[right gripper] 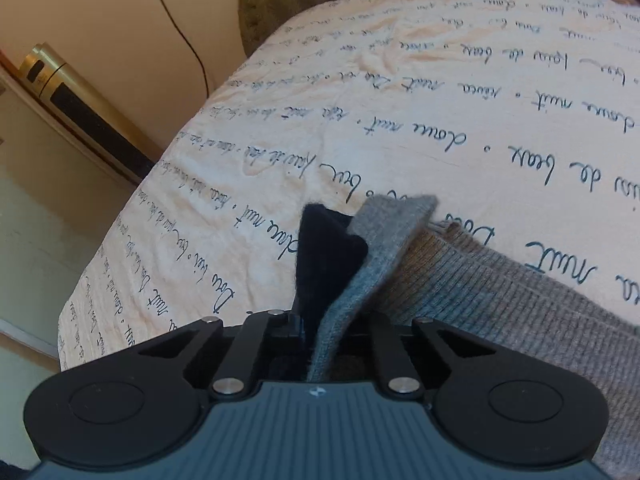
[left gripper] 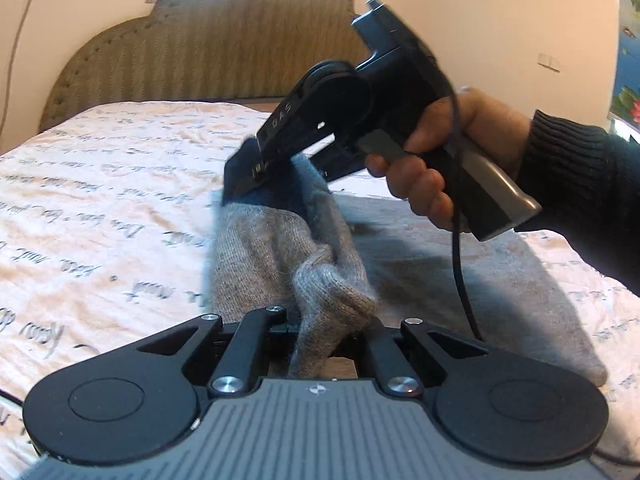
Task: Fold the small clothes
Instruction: 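Fold the side edge over with the left gripper while the right gripper grasps the navy sleeve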
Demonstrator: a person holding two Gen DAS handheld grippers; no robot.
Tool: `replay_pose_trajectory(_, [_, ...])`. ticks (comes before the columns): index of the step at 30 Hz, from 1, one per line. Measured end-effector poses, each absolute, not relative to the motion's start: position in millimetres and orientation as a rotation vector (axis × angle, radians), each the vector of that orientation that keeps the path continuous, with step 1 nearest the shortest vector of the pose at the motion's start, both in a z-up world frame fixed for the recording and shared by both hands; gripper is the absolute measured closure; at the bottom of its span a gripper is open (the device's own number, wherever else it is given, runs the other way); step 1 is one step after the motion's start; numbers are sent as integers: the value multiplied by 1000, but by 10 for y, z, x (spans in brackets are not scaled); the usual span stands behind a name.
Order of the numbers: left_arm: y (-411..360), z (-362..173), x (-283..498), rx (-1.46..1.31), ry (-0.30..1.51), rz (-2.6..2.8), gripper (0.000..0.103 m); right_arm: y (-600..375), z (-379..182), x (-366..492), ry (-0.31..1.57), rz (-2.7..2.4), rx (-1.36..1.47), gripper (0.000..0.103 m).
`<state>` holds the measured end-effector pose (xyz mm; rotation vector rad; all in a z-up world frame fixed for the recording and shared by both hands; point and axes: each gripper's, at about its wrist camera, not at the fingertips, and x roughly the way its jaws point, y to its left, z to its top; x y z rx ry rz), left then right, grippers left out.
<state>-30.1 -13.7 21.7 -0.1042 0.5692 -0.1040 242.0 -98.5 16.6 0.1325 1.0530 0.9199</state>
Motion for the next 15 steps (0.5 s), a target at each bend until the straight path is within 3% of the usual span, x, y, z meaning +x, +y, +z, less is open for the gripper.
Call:
replay_pose_trajectory(8, [-850,389,-228,-81,524,-341,100,-2153,526,2301,934,893,108,94])
replay_pose_trajectory(15, [-1538,223,-106,-35,566,-471,101,-3123,364,2290,959,763,143,94])
